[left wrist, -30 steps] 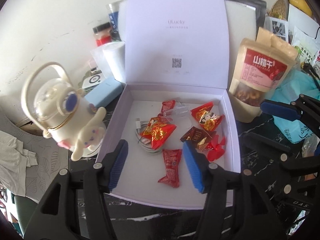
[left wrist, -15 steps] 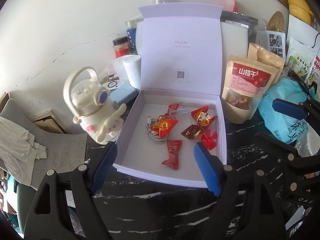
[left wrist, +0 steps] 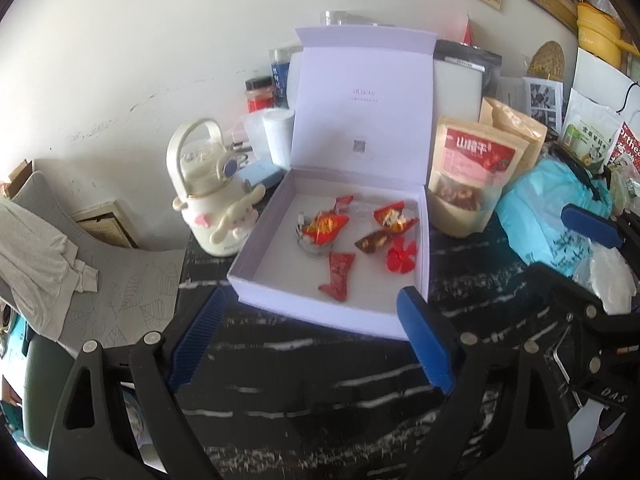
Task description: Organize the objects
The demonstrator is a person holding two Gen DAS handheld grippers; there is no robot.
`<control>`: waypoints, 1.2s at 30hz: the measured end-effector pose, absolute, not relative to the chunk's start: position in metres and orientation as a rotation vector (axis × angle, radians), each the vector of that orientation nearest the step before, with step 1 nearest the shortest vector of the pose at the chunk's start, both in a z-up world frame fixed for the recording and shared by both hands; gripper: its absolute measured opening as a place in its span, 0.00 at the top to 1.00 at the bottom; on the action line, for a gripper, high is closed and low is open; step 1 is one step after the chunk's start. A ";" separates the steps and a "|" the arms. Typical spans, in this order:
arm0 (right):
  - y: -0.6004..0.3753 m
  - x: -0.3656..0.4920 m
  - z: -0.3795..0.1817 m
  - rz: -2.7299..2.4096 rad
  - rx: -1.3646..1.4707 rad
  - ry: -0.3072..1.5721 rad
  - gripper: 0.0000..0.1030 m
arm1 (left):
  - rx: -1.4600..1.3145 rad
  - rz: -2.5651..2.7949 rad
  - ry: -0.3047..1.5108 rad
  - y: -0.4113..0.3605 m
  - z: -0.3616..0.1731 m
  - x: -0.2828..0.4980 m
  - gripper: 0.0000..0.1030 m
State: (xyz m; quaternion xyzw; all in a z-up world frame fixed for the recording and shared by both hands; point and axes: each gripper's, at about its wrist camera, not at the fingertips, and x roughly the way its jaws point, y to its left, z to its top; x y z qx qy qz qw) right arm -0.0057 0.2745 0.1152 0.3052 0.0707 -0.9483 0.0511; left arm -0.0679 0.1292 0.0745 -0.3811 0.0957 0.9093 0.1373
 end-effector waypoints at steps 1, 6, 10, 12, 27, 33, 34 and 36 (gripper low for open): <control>0.275 -0.003 0.114 -2.888 0.934 0.210 0.32 | -1.110 2.634 0.275 0.128 0.074 -0.064 0.15; 0.273 0.013 0.106 -2.902 0.967 0.197 0.32 | -1.117 2.663 0.257 0.120 0.070 -0.045 0.15; 0.270 0.023 0.096 -2.909 1.012 0.177 0.32 | -1.135 2.684 0.268 0.114 0.063 -0.032 0.15; 0.268 0.029 0.090 -2.912 1.037 0.172 0.32 | -1.129 2.696 0.290 0.113 0.060 -0.024 0.15; 0.264 0.044 0.062 -2.901 1.145 0.118 0.32 | -1.232 2.666 0.179 0.095 0.029 -0.002 0.15; 0.264 0.045 0.055 -2.894 1.182 0.119 0.32 | -1.272 2.641 0.150 0.092 0.020 -0.003 0.15; 0.264 0.045 0.054 -2.892 1.183 0.121 0.32 | -1.277 2.639 0.152 0.092 0.018 -0.003 0.15; 0.264 0.045 0.054 -2.889 1.182 0.125 0.32 | -1.288 2.635 0.148 0.092 0.017 -0.004 0.15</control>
